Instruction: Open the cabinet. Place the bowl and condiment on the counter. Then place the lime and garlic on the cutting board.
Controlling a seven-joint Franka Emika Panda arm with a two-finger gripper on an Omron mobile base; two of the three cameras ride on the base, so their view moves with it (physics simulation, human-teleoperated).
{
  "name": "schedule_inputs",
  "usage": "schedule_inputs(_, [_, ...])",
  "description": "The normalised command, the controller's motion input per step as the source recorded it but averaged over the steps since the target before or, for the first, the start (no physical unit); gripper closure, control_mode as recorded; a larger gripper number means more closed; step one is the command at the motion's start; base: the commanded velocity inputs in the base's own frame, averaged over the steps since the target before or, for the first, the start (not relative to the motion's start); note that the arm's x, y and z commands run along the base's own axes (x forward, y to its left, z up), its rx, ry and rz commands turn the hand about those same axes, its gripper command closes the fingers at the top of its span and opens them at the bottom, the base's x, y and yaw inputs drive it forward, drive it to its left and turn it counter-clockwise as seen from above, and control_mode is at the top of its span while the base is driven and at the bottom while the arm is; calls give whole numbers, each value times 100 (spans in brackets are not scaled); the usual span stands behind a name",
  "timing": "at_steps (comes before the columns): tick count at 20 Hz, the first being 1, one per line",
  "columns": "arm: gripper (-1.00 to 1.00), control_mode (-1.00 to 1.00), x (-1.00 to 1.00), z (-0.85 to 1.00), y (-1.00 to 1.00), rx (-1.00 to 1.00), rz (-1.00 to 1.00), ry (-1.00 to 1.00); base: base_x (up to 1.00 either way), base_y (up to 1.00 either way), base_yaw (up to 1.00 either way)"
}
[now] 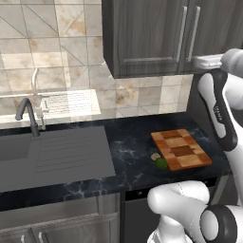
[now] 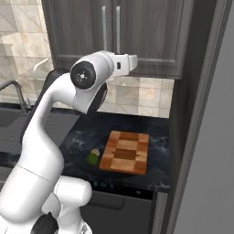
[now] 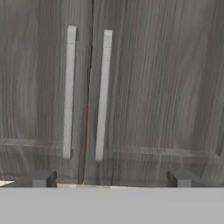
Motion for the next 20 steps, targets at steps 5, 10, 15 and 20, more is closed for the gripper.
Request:
schedule_inputs(5, [-100,-100,44,10,0,0,0,9,0,0,0])
schedule_inputs(10, [-100,-100,28,20,0,-1,0,2,0,0,0])
schedule_inputs(15, [-100,-100,19,33,0,-6,0,0,0,0,0])
schedule_inputs(20, [-100,-100,20,20,1,-7,0,0,0,0,0])
